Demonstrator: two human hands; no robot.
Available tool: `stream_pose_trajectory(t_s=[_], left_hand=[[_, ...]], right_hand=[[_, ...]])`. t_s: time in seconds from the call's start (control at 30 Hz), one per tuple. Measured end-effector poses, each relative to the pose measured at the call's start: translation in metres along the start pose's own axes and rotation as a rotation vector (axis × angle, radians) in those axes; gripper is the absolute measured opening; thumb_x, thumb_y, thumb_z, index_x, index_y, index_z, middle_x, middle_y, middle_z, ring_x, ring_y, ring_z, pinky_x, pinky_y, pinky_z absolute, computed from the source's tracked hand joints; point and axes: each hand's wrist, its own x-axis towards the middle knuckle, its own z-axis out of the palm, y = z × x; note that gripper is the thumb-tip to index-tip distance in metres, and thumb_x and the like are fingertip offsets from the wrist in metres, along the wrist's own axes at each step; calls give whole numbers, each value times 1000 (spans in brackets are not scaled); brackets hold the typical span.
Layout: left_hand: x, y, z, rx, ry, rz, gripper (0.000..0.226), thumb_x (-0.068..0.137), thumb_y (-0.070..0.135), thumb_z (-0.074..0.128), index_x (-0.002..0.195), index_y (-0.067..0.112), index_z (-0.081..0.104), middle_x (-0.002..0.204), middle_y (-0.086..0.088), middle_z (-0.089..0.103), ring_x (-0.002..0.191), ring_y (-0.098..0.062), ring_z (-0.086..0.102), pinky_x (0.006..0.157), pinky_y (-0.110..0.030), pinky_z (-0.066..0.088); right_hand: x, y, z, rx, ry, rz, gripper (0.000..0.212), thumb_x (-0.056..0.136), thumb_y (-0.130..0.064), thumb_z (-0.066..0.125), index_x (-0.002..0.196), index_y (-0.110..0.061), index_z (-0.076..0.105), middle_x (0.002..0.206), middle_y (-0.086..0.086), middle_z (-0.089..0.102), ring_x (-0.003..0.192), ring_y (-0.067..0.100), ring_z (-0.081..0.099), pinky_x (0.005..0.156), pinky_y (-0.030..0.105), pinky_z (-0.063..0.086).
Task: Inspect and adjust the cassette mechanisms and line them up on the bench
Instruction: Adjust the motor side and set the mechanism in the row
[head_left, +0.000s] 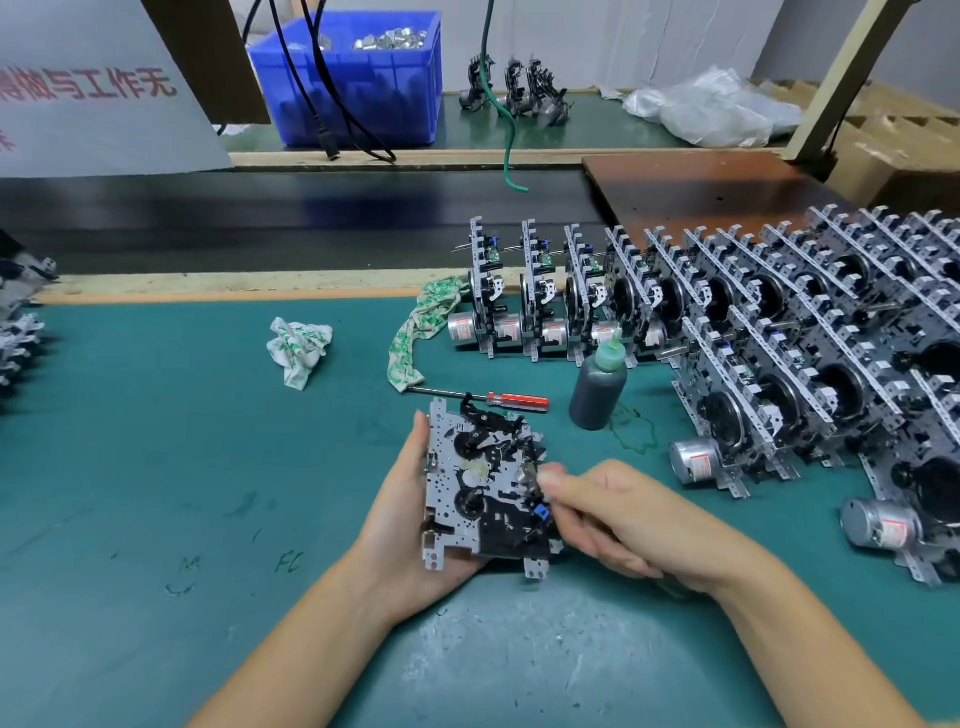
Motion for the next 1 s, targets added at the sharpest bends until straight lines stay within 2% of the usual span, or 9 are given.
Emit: stream_pose_trajectory(t_s=[0.2, 0.4, 0.53, 0.63, 0.7, 0.77, 0.83, 0.9, 1.0], left_hand=[[-5, 0, 5, -118, -50, 60, 80, 82, 65, 44, 116, -4, 65, 128, -23, 58, 115, -34, 60, 90, -45, 52], [-8, -1, 5, -153, -49, 40, 89, 82, 71, 41, 119, -8, 60, 131, -29, 53, 118, -41, 55, 101, -48, 44], [-8, 2, 2, -65, -68, -5, 97, 78, 78, 35, 129, -2, 53, 138, -29, 46, 126, -46, 46, 107, -53, 33], [-11, 6, -2, 39, -122, -65, 95, 78, 80, 33, 129, 3, 56, 139, -26, 47, 128, -46, 44, 110, -56, 30], [-13, 10, -3, 147, -96, -86, 88, 78, 77, 43, 127, 6, 59, 138, -25, 49, 128, -46, 44, 110, -58, 28], [-16, 12, 1, 262, -98, -106, 75, 77, 71, 53, 118, 10, 68, 129, -21, 58, 118, -37, 56, 103, -51, 42], [-19, 15, 15, 406, -87, -140, 50, 72, 67, 57, 87, 26, 79, 107, -9, 72, 89, -15, 71, 74, -31, 58], [-14, 22, 17, 566, 23, -141, 44, 65, 67, 53, 53, 31, 75, 75, 3, 74, 61, -4, 69, 50, -21, 54], [-11, 36, 14, 640, 8, -215, 75, 57, 78, 54, 72, 6, 70, 88, -17, 65, 83, -25, 65, 79, -32, 56]], right_hand=[[-2, 0, -3, 196, 107, -67, 42, 98, -31, 37, 65, -9, 52, 35, -1, 32, 28, 8, 19, 34, 15, 18], [0, 9, -7, 67, 287, -96, 38, 101, -25, 38, 69, -10, 55, 45, 2, 46, 30, 7, 32, 34, 12, 24], [-1, 19, -9, -622, 584, -103, 32, 97, -31, 46, 70, -20, 60, 53, -6, 53, 50, 9, 49, 51, 24, 35], [-5, 20, 1, -1000, 692, -186, 15, 91, -31, 57, 97, -19, 63, 81, -5, 61, 75, 19, 57, 66, 30, 41], [-10, 22, 4, -1080, 624, -236, 49, 83, -34, 68, 127, -19, 53, 103, -3, 58, 93, 17, 55, 77, 27, 43], [-16, 25, 1, -1123, 476, -246, 78, 80, -47, 66, 145, -23, 31, 123, -6, 48, 113, 12, 44, 96, 23, 31], [-22, 26, -1, -1162, 404, -286, 76, 79, -57, 59, 142, -21, 39, 124, -6, 51, 117, 13, 43, 100, 20, 21], [-26, 27, -3, -1263, 457, -386, 65, 75, -64, 54, 116, -15, 62, 105, -4, 61, 103, 18, 57, 99, 24, 25], [-31, 29, -4, -1337, 553, -495, 59, 73, -70, 47, 86, -16, 66, 86, -6, 63, 88, 17, 62, 100, 32, 31]])
